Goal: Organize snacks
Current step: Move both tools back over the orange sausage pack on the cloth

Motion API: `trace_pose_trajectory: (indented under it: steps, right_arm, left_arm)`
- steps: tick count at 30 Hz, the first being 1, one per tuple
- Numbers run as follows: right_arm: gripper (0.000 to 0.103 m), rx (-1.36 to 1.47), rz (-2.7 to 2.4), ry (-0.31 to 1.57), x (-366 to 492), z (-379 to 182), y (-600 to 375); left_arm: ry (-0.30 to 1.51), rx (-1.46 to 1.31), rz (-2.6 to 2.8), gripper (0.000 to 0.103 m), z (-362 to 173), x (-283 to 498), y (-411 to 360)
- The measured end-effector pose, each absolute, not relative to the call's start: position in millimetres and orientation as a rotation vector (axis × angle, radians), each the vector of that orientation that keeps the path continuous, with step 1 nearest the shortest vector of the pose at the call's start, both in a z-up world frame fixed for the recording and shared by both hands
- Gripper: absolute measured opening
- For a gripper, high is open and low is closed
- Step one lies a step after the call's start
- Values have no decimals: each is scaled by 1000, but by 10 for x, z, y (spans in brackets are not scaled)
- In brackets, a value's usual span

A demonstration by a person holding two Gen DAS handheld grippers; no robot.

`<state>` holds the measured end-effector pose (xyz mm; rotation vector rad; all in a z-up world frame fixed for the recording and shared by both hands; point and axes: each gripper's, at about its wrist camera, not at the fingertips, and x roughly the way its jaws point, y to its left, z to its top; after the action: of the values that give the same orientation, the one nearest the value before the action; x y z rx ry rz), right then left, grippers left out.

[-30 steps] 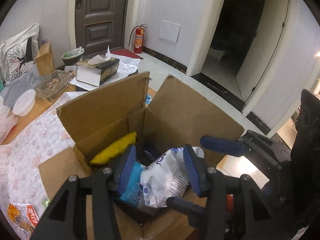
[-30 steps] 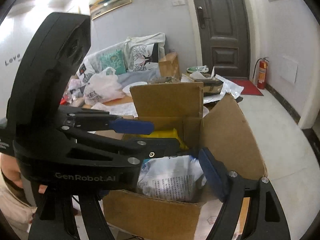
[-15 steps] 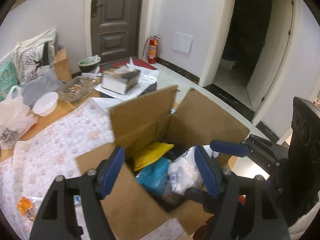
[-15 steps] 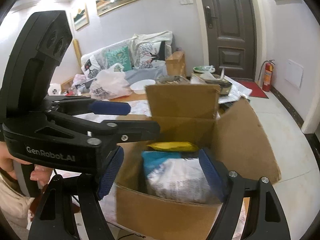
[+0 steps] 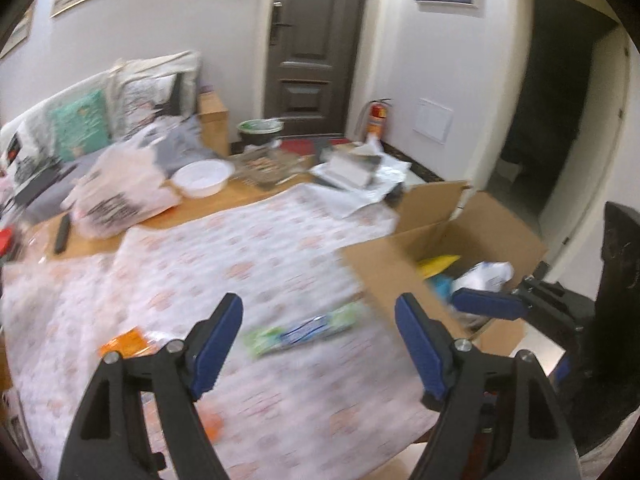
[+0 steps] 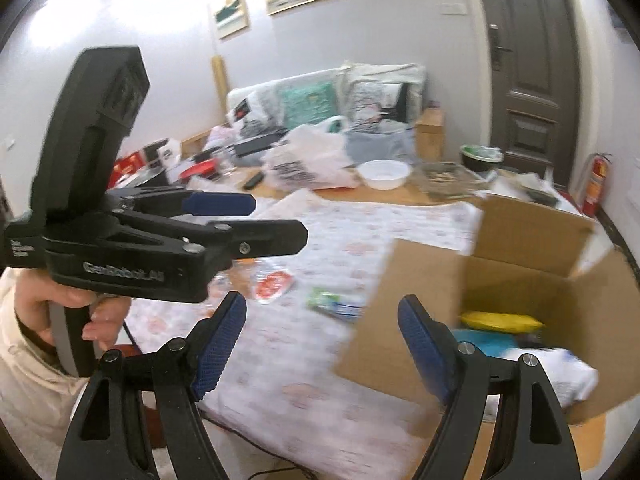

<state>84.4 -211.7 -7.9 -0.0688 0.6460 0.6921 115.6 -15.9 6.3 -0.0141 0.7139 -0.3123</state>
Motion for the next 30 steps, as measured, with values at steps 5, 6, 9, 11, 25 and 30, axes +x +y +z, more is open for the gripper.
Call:
trace_pose_trajectory:
  steps: [5, 6, 9, 11, 25, 30]
  right_arm:
    - [80, -108, 779, 700, 845, -239, -1438]
    - [80, -119, 799, 724, 862, -302, -1276]
    - [80, -151, 830, 771, 886, -471, -945]
    - [81, -170, 845, 811, 917, -609, -738]
    - [89, -223, 842, 956, 1250, -1355, 144]
    - [90, -286, 815, 927, 1290, -1449, 328]
  left_arm:
    - [750, -68, -209, 82, -255, 1100, 628]
    - [757, -79, -193, 82, -320, 1115, 743]
    - [783, -118, -153, 82, -551, 1133, 1123]
    - [806, -133, -142, 82, -703, 1156, 1308]
    - [874, -285, -180, 82, -1384, 1394, 1846]
    - [884, -325, -180, 82, -1438, 1445, 1916]
